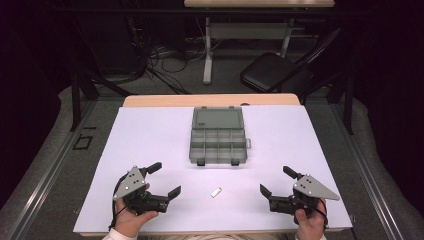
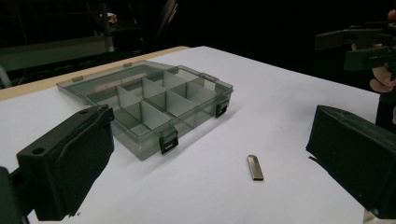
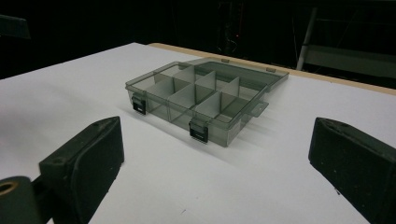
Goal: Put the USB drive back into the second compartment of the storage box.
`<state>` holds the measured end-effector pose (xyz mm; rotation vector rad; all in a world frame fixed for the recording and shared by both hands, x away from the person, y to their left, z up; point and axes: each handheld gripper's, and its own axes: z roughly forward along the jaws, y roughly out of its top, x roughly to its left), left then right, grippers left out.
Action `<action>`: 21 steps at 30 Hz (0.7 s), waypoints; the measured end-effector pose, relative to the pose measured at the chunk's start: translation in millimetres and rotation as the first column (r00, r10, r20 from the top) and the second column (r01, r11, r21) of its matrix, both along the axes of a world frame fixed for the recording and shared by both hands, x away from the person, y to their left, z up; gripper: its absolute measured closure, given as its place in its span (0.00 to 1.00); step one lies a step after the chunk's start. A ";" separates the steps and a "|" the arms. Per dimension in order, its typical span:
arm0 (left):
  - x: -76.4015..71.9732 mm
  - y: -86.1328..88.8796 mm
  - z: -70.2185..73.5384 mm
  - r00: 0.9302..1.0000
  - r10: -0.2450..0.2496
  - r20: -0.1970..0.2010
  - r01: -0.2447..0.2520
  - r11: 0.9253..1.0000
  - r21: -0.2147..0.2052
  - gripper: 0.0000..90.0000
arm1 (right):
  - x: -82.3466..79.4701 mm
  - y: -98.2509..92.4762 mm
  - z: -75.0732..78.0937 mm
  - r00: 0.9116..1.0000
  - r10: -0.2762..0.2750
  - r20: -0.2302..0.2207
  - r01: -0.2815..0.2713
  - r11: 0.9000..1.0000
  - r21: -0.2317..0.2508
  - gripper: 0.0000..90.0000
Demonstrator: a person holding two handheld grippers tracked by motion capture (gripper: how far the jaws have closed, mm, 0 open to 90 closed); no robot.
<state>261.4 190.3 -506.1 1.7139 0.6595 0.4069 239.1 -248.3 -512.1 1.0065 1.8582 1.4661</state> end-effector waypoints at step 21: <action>0.8 -8.4 -1.6 0.998 -0.021 -0.059 0.022 1.000 0.022 0.01 | 2.6 2.1 -4.1 1.000 0.009 -0.029 -0.009 1.000 -0.018 0.04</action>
